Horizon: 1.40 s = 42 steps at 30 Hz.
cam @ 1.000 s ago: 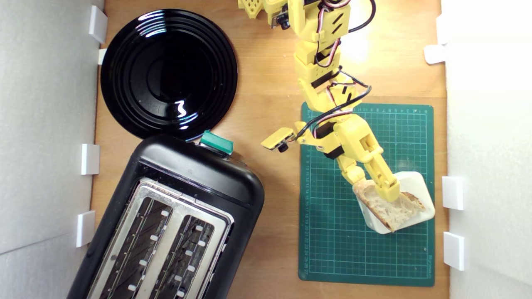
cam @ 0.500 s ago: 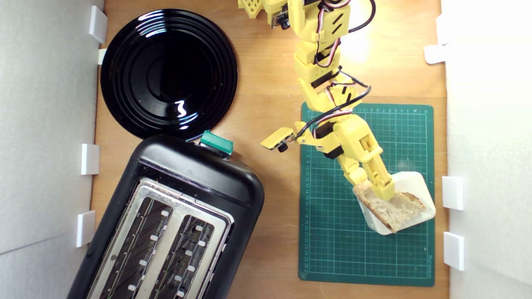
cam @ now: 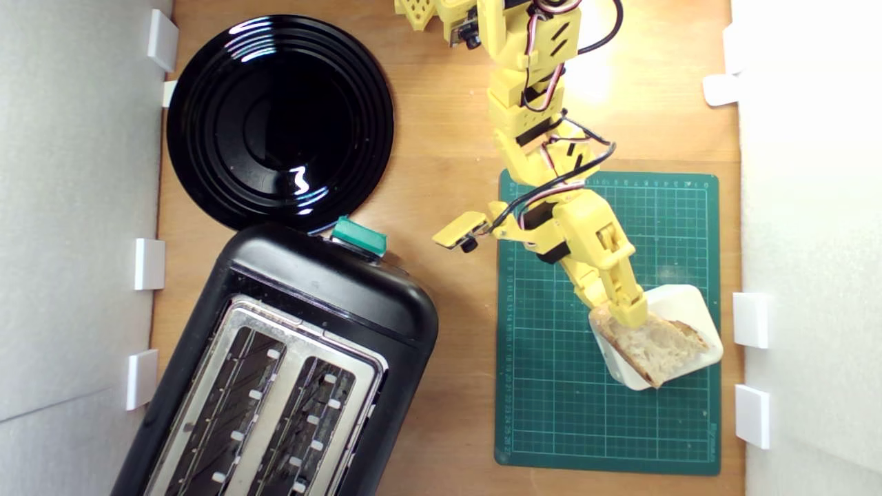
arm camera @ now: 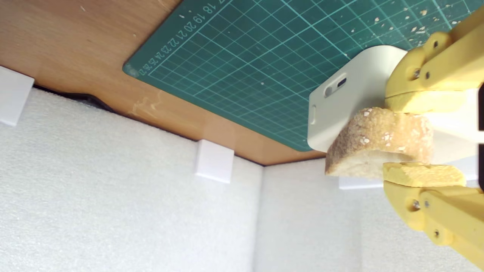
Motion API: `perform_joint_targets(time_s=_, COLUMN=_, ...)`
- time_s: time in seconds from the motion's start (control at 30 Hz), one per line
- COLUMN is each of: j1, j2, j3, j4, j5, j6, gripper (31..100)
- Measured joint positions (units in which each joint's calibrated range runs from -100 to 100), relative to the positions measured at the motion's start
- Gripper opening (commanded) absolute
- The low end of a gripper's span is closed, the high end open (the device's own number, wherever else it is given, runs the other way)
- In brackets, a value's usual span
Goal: Pick bread and place in toaster
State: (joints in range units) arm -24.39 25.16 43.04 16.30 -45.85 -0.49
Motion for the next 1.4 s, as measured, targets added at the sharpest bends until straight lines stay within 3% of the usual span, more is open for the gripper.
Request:
perform_joint_targets(time_s=0.6, j1=-0.09, j2=-0.17, j3=-0.74, j4=-0.89, j5=-0.25, j6=-0.05, gripper=56.1)
perform_joint_targets(time_s=1.4, j1=-0.09, j2=-0.17, j3=-0.74, j4=-0.89, j5=-0.25, j6=-0.1, gripper=50.5)
